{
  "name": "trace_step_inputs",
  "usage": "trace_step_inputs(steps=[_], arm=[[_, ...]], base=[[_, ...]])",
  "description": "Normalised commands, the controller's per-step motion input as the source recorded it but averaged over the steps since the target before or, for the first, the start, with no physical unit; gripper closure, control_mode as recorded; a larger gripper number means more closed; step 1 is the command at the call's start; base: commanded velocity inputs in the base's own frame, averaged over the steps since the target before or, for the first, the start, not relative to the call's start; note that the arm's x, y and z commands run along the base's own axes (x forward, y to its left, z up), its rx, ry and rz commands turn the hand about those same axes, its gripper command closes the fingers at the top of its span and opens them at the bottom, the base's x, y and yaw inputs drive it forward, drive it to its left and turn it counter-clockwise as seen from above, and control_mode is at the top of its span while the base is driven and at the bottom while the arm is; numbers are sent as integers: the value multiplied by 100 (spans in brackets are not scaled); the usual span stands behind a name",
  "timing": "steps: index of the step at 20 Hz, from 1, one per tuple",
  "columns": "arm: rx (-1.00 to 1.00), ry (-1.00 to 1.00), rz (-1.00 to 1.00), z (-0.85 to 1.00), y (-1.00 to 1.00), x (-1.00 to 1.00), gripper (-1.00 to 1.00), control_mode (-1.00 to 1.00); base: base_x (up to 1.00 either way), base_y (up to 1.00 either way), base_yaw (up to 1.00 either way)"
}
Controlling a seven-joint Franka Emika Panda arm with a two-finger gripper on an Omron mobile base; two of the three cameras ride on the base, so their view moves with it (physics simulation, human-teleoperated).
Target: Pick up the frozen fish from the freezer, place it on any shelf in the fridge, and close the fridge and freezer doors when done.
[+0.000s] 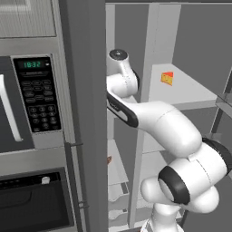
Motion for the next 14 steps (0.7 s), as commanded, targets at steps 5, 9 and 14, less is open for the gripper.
trace_step_inputs(steps=[5, 9, 14], arm=[[0, 2, -5, -22, 7, 44, -100, -100], [0, 2, -6, -17, 18, 47, -100, -100], [0, 3, -7, -11, 26, 49, -100, -100]], base=[[0, 0, 0], [0, 0, 0], [0, 0, 0]])
